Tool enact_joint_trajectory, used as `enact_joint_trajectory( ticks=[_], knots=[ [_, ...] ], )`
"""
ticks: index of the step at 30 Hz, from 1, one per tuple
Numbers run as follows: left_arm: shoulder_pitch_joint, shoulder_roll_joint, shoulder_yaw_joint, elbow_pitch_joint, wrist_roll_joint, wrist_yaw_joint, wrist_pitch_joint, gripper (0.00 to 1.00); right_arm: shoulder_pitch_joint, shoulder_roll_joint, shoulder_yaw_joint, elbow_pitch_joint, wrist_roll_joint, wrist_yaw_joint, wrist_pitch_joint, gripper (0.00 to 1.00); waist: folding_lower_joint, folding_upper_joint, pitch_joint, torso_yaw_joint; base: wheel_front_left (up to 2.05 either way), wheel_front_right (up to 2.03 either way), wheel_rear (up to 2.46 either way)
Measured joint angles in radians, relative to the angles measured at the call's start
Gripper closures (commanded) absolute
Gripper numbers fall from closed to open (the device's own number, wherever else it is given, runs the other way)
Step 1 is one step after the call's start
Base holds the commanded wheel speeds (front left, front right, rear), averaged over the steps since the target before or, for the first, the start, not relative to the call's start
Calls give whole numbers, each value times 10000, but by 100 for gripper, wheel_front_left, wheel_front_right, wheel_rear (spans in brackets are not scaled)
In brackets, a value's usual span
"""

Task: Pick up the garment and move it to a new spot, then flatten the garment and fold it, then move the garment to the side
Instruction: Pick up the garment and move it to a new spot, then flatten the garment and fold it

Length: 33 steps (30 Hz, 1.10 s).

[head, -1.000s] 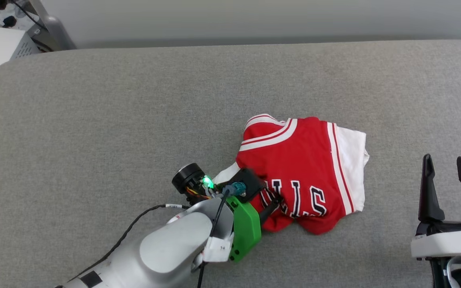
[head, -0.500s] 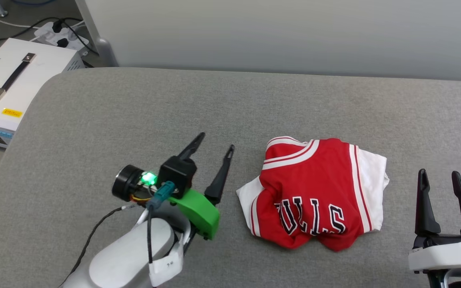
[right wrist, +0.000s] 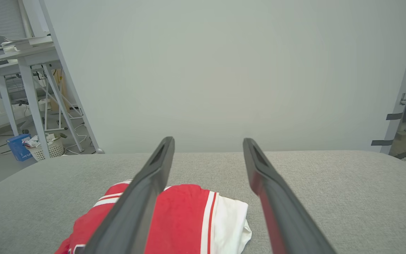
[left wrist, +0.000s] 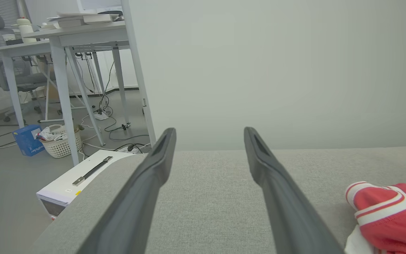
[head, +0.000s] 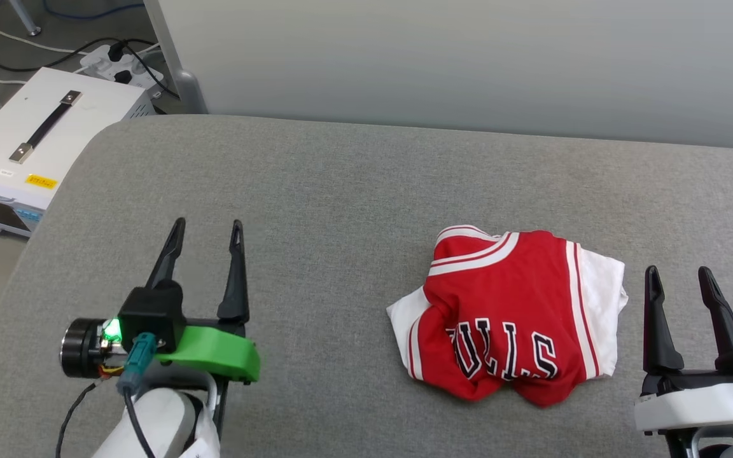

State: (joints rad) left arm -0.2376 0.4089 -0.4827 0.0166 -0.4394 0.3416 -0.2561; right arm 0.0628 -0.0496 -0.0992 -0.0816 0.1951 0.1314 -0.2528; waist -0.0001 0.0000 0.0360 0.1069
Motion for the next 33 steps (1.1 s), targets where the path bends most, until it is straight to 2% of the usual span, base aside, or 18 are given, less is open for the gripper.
enact_joint_trajectory(
  ticks=[7,18,24,33],
  knots=[
    [1403,-721,1762,-27,1081,-874,0,0,18,0,174,31,-77,0,0,0,0,0,-50,-41,0,0,0],
    [2577,-1981,3049,410,2240,-2309,0,0,298,0,416,443,36,0,0,0,0,0,-123,-163,0,0,0],
    [2760,-2537,3430,562,2775,-2838,0,0,457,0,579,694,33,0,0,0,0,0,-142,-133,0,0,0],
    [2777,-2930,3818,734,3244,-3373,0,0,544,0,648,886,31,0,0,0,0,0,-142,-126,0,0,0]
  ],
)
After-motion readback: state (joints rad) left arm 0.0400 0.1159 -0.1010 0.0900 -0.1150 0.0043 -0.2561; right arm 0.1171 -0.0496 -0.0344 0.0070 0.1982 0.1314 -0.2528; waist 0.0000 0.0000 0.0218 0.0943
